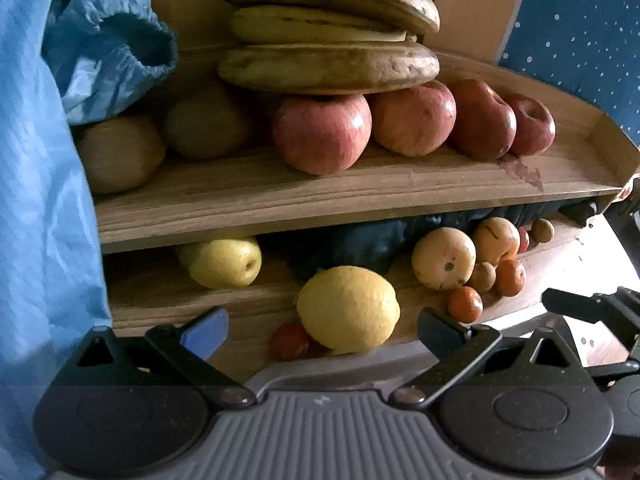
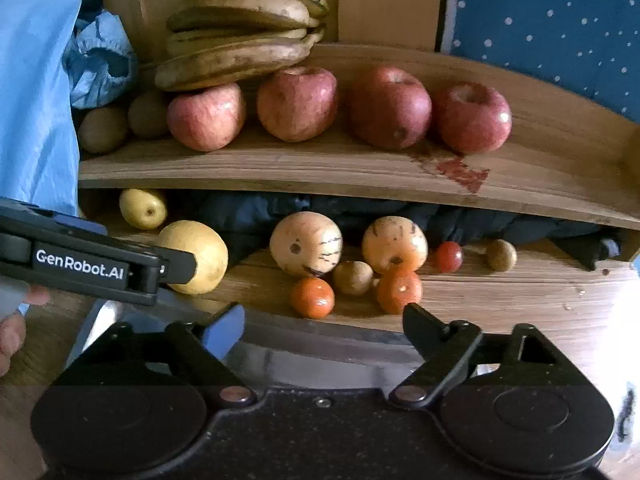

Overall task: Organize fruits
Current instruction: 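Grasp the yellow lemon with the left tool while the right tool grasps a small orange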

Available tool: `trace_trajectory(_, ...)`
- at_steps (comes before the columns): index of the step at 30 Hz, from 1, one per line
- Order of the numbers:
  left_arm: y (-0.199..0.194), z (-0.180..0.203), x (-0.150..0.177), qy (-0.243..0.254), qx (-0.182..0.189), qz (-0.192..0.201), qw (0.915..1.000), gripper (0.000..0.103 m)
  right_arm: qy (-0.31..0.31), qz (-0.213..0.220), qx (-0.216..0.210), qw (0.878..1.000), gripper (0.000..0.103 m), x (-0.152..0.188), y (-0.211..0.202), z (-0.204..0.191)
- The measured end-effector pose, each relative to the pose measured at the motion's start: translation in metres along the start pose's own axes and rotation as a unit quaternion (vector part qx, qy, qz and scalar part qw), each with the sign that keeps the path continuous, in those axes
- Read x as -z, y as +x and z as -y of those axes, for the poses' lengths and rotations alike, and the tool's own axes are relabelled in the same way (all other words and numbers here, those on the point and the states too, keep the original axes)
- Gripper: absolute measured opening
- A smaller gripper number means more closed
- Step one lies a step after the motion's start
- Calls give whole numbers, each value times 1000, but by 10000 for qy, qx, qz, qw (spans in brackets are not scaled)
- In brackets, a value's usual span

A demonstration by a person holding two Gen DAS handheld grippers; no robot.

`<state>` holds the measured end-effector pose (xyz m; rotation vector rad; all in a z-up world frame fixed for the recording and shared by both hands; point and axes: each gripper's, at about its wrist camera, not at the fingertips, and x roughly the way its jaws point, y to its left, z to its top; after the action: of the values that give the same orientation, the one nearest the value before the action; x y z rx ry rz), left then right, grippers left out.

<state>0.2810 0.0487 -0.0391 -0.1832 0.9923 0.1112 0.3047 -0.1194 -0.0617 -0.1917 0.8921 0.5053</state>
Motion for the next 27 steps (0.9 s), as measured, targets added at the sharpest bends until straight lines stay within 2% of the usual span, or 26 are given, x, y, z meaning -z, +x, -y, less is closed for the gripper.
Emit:
trace_trajectory(6,8,-5,-2,-87,161,-33,9998,95,-6,-79,-10,10000,74,-3,12,-4)
trace_trajectory(14,14,-7,-3,-76,310,-54,9995,88,56,-233,-20,9997,54,-9,28,-8)
trace_trajectory(27,25,-9,-9,-40,562,-216,9982,78,308,-547,-89,9980,43,-17,43,-3)
